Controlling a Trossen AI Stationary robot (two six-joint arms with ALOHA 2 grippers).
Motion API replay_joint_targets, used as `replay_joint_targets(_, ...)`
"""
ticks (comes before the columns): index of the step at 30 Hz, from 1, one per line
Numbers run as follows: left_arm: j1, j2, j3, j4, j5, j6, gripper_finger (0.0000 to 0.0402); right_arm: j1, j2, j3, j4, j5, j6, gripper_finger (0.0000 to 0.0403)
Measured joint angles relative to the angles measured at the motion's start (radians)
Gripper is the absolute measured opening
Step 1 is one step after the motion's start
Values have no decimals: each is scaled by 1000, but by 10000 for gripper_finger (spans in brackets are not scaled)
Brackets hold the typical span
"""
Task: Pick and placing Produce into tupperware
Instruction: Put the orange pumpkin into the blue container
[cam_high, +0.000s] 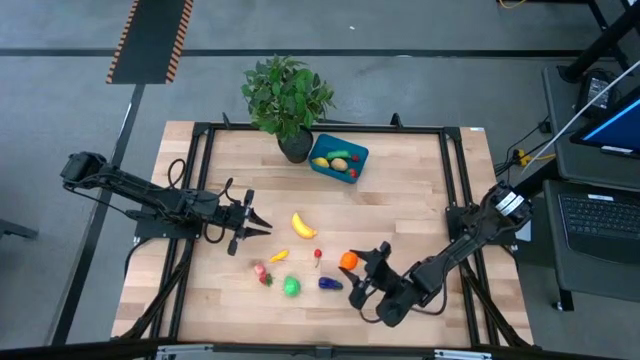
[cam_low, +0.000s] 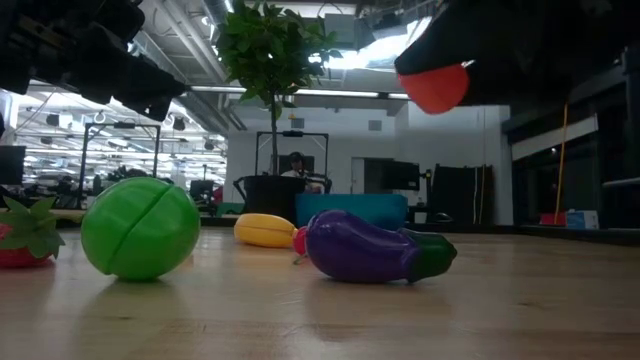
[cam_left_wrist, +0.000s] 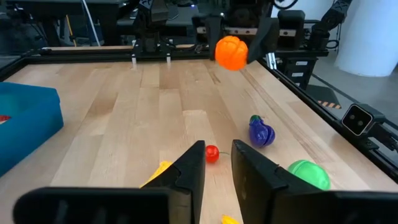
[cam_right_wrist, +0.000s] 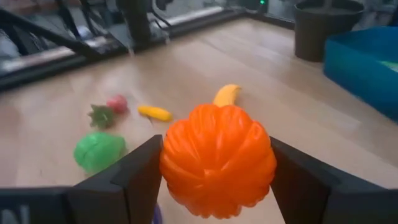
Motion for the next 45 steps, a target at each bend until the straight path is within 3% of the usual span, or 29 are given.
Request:
replay_joint_targets(8, 0, 0, 0, 0, 0, 0, 52, 0, 0, -228, 679, -5, -430, 251)
replay_joint_targets(14, 0, 0, 0, 0, 0, 0, 39, -18, 0, -351, 978, -82, -593, 251)
replay_joint_targets(26, 0, 0, 0, -1, 0, 0, 17, -97, 0, -493, 1296, -271, -813, 251)
replay_joint_targets(33, 0, 0, 0, -1, 0, 0, 5, -143, 0, -578, 1452, -301, -869, 251)
replay_joint_targets(45, 1, 0, 0, -1, 0, 1, 18, -245, 0, -634, 1532, -370, -917, 251)
